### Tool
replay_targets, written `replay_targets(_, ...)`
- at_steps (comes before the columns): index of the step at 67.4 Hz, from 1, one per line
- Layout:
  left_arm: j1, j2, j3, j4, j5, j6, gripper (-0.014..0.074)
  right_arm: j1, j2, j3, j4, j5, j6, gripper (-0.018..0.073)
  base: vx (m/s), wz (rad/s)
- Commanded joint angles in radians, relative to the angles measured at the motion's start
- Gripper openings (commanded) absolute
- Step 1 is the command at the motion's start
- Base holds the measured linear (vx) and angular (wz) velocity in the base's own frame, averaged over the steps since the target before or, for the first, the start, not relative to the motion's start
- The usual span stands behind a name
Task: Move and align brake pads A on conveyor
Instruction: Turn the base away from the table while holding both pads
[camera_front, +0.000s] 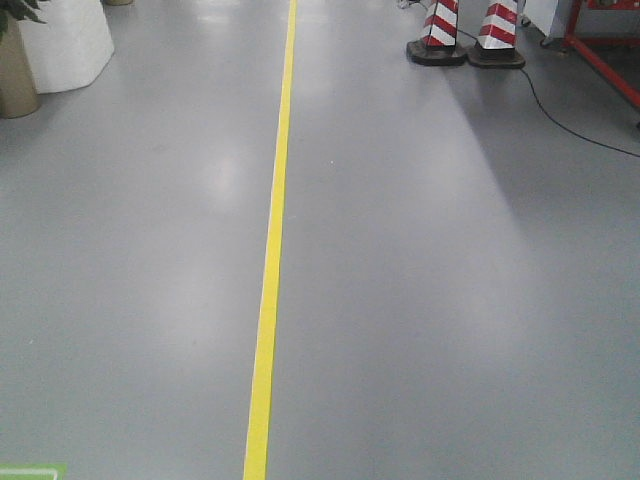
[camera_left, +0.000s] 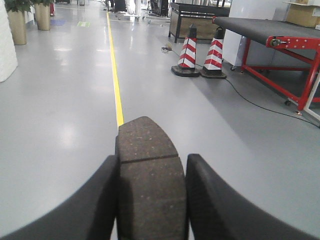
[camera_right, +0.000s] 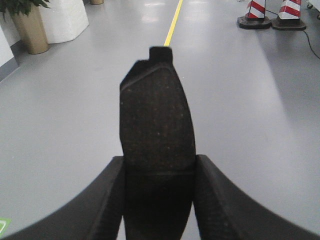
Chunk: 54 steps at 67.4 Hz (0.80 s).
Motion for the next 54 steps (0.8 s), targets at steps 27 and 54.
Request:
replay_targets(27, -0.004, 0.009, -0.029, -0.007, -0.102, -0.002, -0.0006, -0.002, 0.011, -0.029, -0.010, -0.094, -0.005, -0.0011, 0.63, -0.05)
replay_targets(54, -0.004, 0.009, -0.029, -0.007, -0.102, -0.002, -0.0006, -0.002, 0.011, -0.029, -0.010, -0.095, -0.005, -0.0011, 0.72, 0.00)
